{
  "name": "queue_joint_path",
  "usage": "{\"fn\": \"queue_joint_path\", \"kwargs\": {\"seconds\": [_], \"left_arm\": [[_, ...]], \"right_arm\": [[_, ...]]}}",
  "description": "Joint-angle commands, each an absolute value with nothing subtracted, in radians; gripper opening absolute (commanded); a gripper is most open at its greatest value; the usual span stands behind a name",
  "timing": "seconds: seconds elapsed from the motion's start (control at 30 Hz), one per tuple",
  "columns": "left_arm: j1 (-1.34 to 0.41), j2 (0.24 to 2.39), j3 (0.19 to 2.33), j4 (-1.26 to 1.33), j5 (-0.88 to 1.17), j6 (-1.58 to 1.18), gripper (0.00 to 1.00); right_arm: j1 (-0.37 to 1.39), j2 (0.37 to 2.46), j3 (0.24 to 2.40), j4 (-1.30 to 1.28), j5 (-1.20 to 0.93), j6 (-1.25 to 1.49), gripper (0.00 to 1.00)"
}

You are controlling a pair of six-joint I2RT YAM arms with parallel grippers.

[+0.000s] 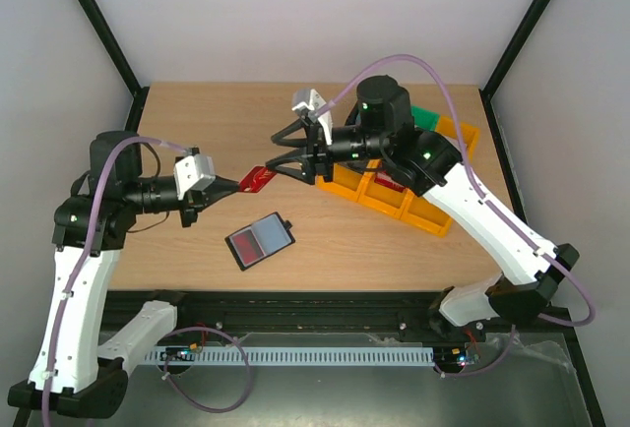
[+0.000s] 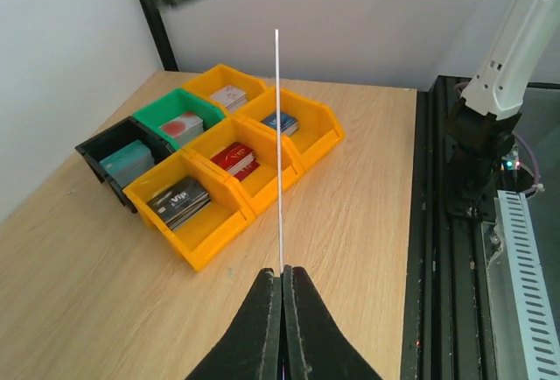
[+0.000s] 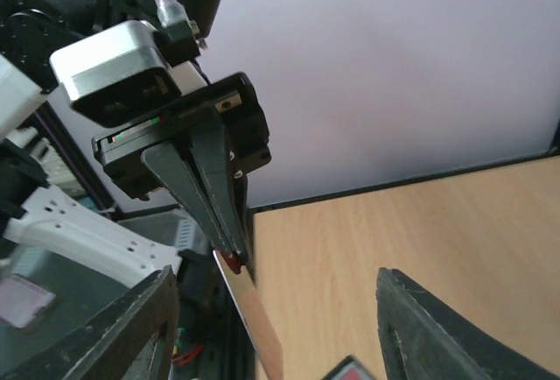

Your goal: Take the credit cards out of the card holder

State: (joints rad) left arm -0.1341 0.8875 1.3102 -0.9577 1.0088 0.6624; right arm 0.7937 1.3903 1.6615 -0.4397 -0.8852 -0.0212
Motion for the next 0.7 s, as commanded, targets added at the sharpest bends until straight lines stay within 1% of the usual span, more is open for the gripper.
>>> {"fn": "queue_joint_path", "kwargs": {"seconds": [0.0, 0.03, 0.07, 0.17, 0.23, 0.27, 0.37, 0.4, 0.47, 0.53, 0.57, 0.67], "left_arm": [[-0.137, 0.878, 1.334, -0.967, 1.062, 0.659, 0.02], [-0.137, 0.877, 1.334, -0.967, 1.065, 0.656, 0.02], [-0.138, 0.876, 1.332, -0.967, 1.068, 0.653, 0.02], [-0.138, 0.875, 1.333, -0.964, 1.077, 0.647, 0.02], [-0.137, 0.875, 1.331, -0.959, 1.083, 0.643, 0.02], [-0.136, 0.876, 1.330, -0.955, 1.086, 0.641, 0.02], [-0.138, 0.879, 1.330, -0.944, 1.091, 0.627, 0.02], [-0.137, 0.879, 1.330, -0.941, 1.093, 0.624, 0.02], [-0.138, 0.879, 1.328, -0.937, 1.094, 0.619, 0.02], [-0.137, 0.878, 1.324, -0.938, 1.098, 0.617, 0.02], [-0.137, 0.877, 1.322, -0.937, 1.099, 0.615, 0.02], [-0.137, 0.871, 1.307, -0.916, 1.102, 0.578, 0.02]], "right_arm": [[0.805, 1.385, 1.638, -0.447, -0.992, -0.055, 0.63], [0.804, 1.378, 1.614, -0.431, -1.042, -0.058, 0.66], [0.804, 1.373, 1.600, -0.422, -1.073, -0.060, 0.67], [0.806, 1.366, 1.587, -0.418, -1.037, -0.062, 0.62], [0.806, 1.362, 1.558, -0.402, -0.990, -0.057, 0.49], [0.807, 1.361, 1.547, -0.393, -0.971, -0.051, 0.45], [0.812, 1.358, 1.529, -0.376, -0.941, -0.038, 0.35], [0.813, 1.356, 1.525, -0.371, -0.934, -0.037, 0.30], [0.815, 1.345, 1.511, -0.349, -0.926, -0.024, 0.15], [0.815, 1.332, 1.491, -0.311, -0.929, -0.003, 0.03], [0.815, 1.325, 1.478, -0.285, -0.935, 0.014, 0.02], [0.814, 1.309, 1.454, -0.211, -0.951, 0.079, 0.02]]}}
